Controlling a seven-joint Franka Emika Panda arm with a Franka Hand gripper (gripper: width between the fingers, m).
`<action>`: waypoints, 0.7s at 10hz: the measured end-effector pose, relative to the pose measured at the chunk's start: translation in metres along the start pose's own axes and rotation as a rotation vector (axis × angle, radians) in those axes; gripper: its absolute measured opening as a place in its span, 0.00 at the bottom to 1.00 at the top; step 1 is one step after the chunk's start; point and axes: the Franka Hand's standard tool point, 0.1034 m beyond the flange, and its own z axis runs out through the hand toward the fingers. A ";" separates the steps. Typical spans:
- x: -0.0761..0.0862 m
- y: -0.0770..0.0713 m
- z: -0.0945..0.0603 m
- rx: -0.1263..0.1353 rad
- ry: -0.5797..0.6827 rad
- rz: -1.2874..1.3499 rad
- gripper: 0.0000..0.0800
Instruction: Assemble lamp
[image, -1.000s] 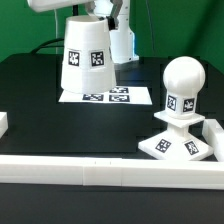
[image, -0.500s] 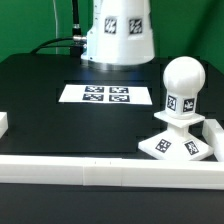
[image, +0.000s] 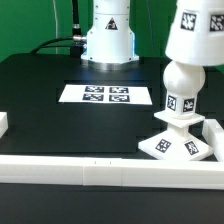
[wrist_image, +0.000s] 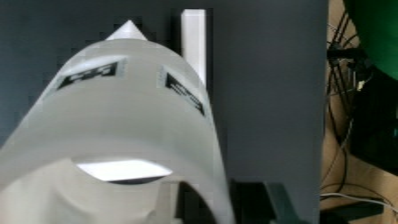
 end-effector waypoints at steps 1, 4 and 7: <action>-0.003 0.008 0.007 -0.002 -0.001 -0.015 0.06; -0.022 0.028 0.021 -0.009 -0.007 -0.040 0.06; -0.024 0.042 0.031 -0.012 0.000 -0.090 0.06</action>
Offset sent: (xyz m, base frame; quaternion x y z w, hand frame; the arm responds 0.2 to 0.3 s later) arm 0.0000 0.0000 0.0000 0.0000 0.0000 0.0000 1.0000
